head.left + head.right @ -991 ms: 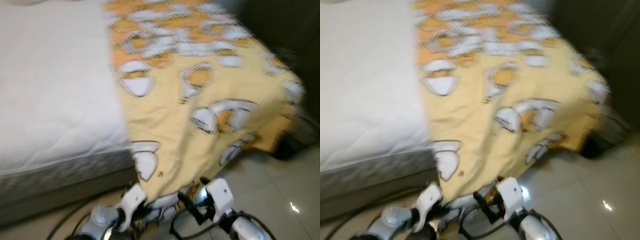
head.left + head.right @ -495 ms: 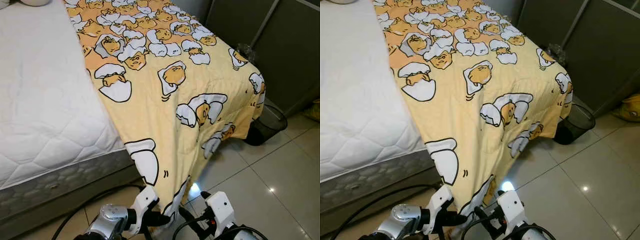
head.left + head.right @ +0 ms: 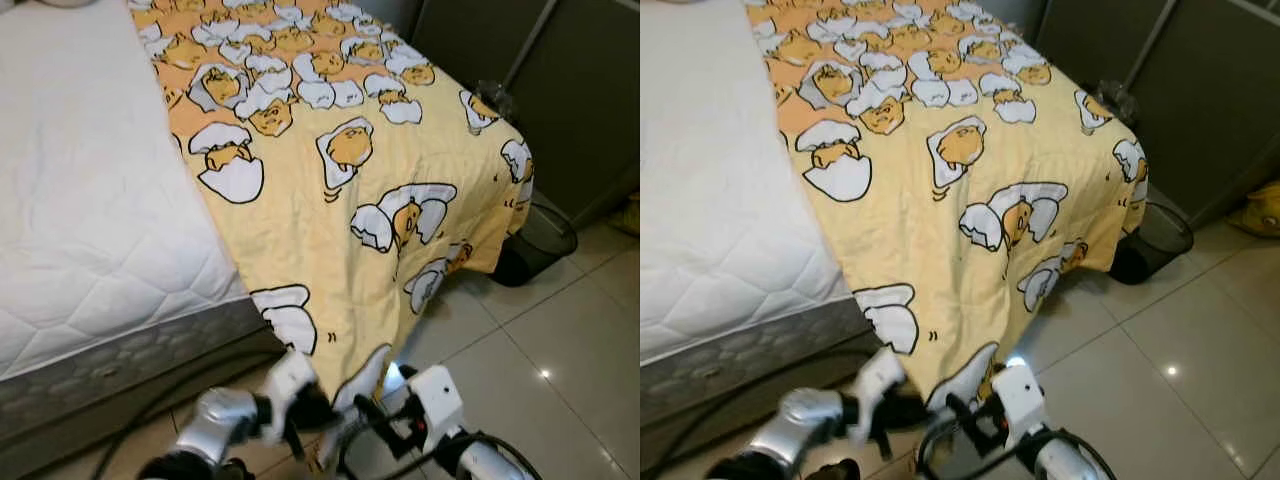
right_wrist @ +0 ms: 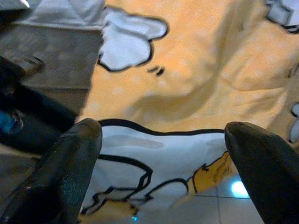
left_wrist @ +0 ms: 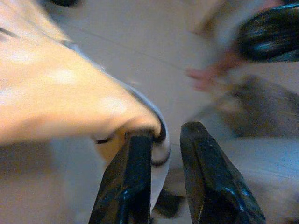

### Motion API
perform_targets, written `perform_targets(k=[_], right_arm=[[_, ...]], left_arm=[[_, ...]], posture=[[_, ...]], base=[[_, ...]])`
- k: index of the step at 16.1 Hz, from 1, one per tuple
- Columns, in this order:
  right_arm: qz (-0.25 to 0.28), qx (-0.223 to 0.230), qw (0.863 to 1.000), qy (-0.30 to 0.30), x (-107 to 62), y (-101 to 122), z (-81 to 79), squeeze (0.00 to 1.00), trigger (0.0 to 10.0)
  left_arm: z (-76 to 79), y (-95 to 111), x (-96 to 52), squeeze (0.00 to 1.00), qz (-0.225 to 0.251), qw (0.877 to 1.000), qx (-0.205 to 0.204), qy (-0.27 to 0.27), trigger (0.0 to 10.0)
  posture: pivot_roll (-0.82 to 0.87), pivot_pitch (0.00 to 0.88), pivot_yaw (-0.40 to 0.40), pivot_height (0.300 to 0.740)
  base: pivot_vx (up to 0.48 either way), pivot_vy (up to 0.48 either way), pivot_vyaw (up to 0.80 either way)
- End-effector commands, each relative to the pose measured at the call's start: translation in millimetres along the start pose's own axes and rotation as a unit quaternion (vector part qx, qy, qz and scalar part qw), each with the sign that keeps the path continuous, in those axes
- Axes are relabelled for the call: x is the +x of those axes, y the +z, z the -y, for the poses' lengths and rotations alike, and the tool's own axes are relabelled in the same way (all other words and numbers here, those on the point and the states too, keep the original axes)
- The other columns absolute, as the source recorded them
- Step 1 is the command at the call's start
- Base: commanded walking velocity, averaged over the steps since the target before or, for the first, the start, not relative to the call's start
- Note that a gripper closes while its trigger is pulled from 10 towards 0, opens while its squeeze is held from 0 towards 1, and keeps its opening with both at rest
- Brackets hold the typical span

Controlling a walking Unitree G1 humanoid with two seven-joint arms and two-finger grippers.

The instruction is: Clean up the room

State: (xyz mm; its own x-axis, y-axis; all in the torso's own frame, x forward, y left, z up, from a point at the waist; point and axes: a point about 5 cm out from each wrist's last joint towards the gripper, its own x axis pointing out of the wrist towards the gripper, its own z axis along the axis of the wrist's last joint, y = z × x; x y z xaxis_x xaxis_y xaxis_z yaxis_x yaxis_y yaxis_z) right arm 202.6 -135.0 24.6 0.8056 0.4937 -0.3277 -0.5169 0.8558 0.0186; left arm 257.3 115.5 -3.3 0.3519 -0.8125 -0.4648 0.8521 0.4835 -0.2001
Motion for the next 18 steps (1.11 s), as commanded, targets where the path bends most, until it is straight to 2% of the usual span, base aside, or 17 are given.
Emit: perform_targets(k=[1, 2, 3, 6, 7, 8, 9, 11, 12, 14, 16, 17, 18], right_arm=[[0.015, 0.023, 0.998, -0.058, 1.8, 4.4, 19.4, 0.0, 10.0], [0.026, 0.03, 0.996, -0.076, 4.4, 9.4, 25.2, 0.0, 10.0], [0.037, 0.035, 0.995, -0.088, 7.4, 14.4, 29.7, 0.0, 10.0], [0.066, 0.03, 0.991, -0.113, 16.6, 28.4, 39.2, 0.0, 10.0], [0.083, 0.018, 0.987, -0.138, 23.6, 38.0, 46.5, 0.0, 10.0], [0.106, 0.021, 0.982, -0.154, 29.7, 49.6, 50.7, 0.0, 10.0], [0.119, 0.023, 0.98, -0.157, 32.8, 55.8, 51.5, 0.0, 10.0], [0.135, 0.024, 0.977, -0.162, 37.3, 65.0, 53.5, 0.0, 10.0], [0.141, 0.024, 0.975, -0.17, 40.1, 68.8, 56.7, 0.0, 10.0], [0.142, 0.019, 0.974, -0.175, 39.0, 67.0, 59.8, 0.0, 10.0], [0.142, 0.016, 0.973, -0.179, 39.5, 65.5, 63.0, 0.0, 10.0], [0.142, 0.015, 0.973, -0.18, 39.1, 64.7, 64.6, 0.0, 10.0], [0.148, 0.013, 0.971, -0.188, 39.1, 67.7, 69.4, 0.0, 10.0]], left_arm=[[-29.6, 22.4, -19.0, 1.0, 0.052, 0.991, 0.015, 0.119, 10.0], [-47.3, 32.2, -35.1, 1.0, 0.079, 0.977, 0.01, 0.197, 10.0], [-59.2, 39.5, -51.6, 1.0, 0.108, 0.963, 0.005, 0.247, 10.0], [-78.3, 51.9, -91.5, 1.0, 0.15, 0.919, 0.027, 0.362, 10.0], [-86.2, 62.6, -110.7, 0.0, 0.199, 0.868, 0.01, 0.455, 10.0], [-83.1, 70.4, -116.6, 0.0, 0.229, 0.826, -0.004, 0.515, 10.0], [-77.7, 72.5, -114.5, 0.0, 0.231, 0.811, -0.005, 0.537, 10.0], [-64.8, 74.8, -105.8, 0.0, 0.232, 0.792, -0.014, 0.565, 10.0], [-51.8, 75.2, -94.2, 0.0, 0.223, 0.781, -0.017, 0.584, 10.0], [-42.3, 73.0, -81.6, 0.0, 0.206, 0.771, -0.016, 0.602, 10.0], [-44.2, 75.6, -79.2, 0.0, 0.196, 0.76, -0.024, 0.619, 10.0], [-43.8, 76.4, -77.4, 0.0, 0.195, 0.76, -0.023, 0.62, 10.0], [-43.9, 81.0, -72.7, 0.0, 0.206, 0.765, -0.039, 0.609, 10.0]], posture=[[0.1, 0.109, -0.076, 0.74], [0.1, 0.109, -0.076, 0.74], [0.12, 0.091, -0.072, 0.74], [0.16, 0.056, -0.065, 0.74], [0.19, 0.016, -0.047, 0.74], [0.2, 0.009, -0.042, 0.74], [0.21, 0.004, -0.039, 0.74], [0.21, 0.011, -0.039, 0.74], [0.21, 0.021, -0.052, 0.74], [0.2, 0.0, -0.067, 0.74], [0.21, 0.0, -0.062, 0.74], [0.21, 0.0, -0.056, 0.74], [0.2, 0.0, -0.046, 0.74]], base=[[0.0, 0.0, 0.0], [0.0, 0.0, 0.0], [0.0, 0.0, 0.0], [0.0, 0.0, 0.0], [0.0, 0.0, 0.66], [0.0, 0.0, 0.61], [0.0, -0.48, 0.59], [0.0, -0.48, 0.59], [0.0, -0.48, 0.59], [0.0, -0.48, 0.57], [0.0, -0.48, 0.57], [0.0, -0.48, 0.57], [0.0, 0.0, 0.57]])
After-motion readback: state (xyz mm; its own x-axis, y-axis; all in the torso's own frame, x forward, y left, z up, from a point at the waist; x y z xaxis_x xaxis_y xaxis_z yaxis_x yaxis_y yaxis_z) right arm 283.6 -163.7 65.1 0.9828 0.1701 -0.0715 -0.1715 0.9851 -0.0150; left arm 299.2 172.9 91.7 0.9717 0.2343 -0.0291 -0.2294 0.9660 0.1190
